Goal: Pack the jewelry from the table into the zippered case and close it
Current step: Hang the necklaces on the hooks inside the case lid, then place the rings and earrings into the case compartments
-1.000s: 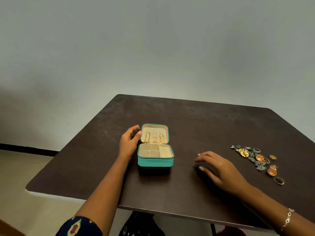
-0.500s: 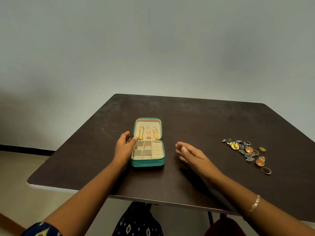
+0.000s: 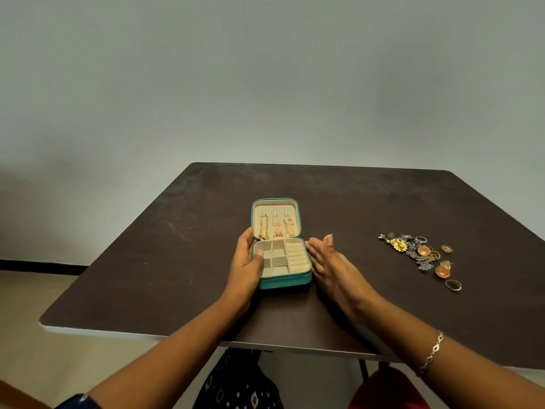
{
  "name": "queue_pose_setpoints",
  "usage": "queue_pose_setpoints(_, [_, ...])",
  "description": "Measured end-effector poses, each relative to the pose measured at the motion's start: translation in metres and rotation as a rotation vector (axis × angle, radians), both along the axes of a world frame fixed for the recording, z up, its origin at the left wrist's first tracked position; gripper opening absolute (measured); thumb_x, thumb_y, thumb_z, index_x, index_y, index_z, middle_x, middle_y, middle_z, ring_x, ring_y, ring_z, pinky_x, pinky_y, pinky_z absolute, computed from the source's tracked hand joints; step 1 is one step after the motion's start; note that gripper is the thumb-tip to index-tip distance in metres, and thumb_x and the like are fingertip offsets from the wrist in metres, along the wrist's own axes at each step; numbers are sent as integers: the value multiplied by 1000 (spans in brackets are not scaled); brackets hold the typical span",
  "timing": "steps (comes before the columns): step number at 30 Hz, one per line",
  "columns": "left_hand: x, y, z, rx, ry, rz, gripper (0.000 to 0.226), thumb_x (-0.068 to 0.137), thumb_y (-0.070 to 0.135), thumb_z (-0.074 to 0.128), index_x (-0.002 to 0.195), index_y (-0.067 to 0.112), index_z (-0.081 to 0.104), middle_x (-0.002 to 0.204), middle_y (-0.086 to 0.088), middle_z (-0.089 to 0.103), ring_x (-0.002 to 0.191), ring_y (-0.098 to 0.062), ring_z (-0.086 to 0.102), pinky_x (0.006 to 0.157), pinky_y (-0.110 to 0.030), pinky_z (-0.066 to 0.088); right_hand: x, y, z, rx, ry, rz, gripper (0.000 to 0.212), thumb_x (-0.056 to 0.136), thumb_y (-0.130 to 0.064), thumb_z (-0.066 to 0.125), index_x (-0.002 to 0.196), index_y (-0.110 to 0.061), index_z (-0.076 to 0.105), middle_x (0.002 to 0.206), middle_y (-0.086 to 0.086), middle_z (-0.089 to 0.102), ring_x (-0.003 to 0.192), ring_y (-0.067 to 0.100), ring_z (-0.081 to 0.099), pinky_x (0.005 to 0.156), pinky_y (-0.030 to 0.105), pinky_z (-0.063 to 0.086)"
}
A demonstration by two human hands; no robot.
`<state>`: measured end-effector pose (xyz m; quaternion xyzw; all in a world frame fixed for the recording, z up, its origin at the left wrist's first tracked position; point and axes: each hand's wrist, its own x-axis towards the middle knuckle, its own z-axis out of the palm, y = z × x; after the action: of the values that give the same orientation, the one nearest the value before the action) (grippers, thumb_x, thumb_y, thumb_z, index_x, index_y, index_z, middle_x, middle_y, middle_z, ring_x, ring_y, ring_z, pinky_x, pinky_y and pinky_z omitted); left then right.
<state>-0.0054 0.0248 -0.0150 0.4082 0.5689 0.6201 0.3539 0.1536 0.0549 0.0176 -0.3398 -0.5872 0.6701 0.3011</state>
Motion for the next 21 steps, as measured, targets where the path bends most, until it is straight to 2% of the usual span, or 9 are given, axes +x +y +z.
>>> queue_pose_setpoints(2, [10, 5, -6, 17, 40, -58, 50, 95, -1, 37, 137, 24, 28, 128, 8, 45, 107, -2, 53, 83, -18, 51, 16, 5, -4, 21, -1, -23, 39, 94, -41, 24, 116, -23, 49, 116, -21, 53, 107, -6, 50, 86, 6, 41])
queue_pose_setpoints(4, [19, 8, -8, 28, 89, -110, 52, 95, 0, 38, 140, 23, 24, 130, 9, 43, 109, 0, 51, 86, -16, 49, 33, 8, -10, 34, 6, -55, 62, 87, -46, 30, 140, -14, 30, 142, -7, 39, 123, 1, 38, 98, 14, 33])
queue_pose_setpoints(5, [23, 10, -8, 31, 115, -139, 53, 95, 1, 38, 141, 22, 22, 129, 10, 42, 108, 2, 50, 85, -13, 49, 40, 8, -12, 37, -6, -54, 68, 84, -46, 33, 143, -13, 23, 147, -4, 34, 124, 1, 36, 98, 13, 33])
queue_pose_setpoints(9, [35, 19, -9, 21, 223, -223, 55, 95, 2, 38, 143, 20, 18, 132, 12, 39, 108, 10, 46, 85, -7, 43, 62, 16, -23, 98, -83, -59, 64, 89, -11, 49, 145, -13, 18, 151, -2, 27, 128, 2, 33, 97, 12, 35])
queue_pose_setpoints(12, [39, 22, -7, -30, 299, -261, 56, 96, 7, 39, 144, 23, 15, 135, 12, 37, 107, 9, 46, 86, -9, 42, 68, 18, -31, 136, -89, -66, 68, 88, 8, 48, 145, -10, 16, 151, 0, 25, 128, 1, 31, 95, 8, 34])
queue_pose_setpoints(15, [40, 21, -6, -78, 369, -254, 55, 97, 15, 40, 145, 25, 14, 147, 3, 30, 124, -7, 39, 103, -29, 39, 67, 20, -36, 189, -125, -73, 69, 87, 11, 47, 145, -9, 16, 150, 0, 26, 129, 2, 30, 98, 9, 32])
queue_pose_setpoints(17, [44, 17, -5, -103, 454, -256, 59, 95, 29, 42, 145, 27, 11, 154, 0, 16, 138, -15, 26, 112, -41, 28, 65, 19, -37, 228, -143, -68, 69, 86, 11, 48, 144, -8, 16, 147, -1, 28, 129, 3, 30, 95, 5, 33])
queue_pose_setpoints(19, [48, 10, -5, -118, 550, -283, 69, 91, 42, 45, 146, 27, 6, 156, 3, -2, 142, -13, 9, 116, -37, 17, 65, 17, -38, 249, -144, -70, 69, 85, 11, 50, 143, -7, 17, 142, -3, 31, 128, 3, 31, 95, 5, 35])
queue_pose_setpoints(21, [50, 4, -7, -127, 642, -296, 78, 87, 47, 48, 146, 29, 1, 155, 7, -11, 142, -9, 3, 113, -34, 16, 71, 16, -35, 277, -176, -58, 69, 85, 7, 53, 143, -9, 20, 140, -6, 32, 129, 3, 32, 101, 10, 34])
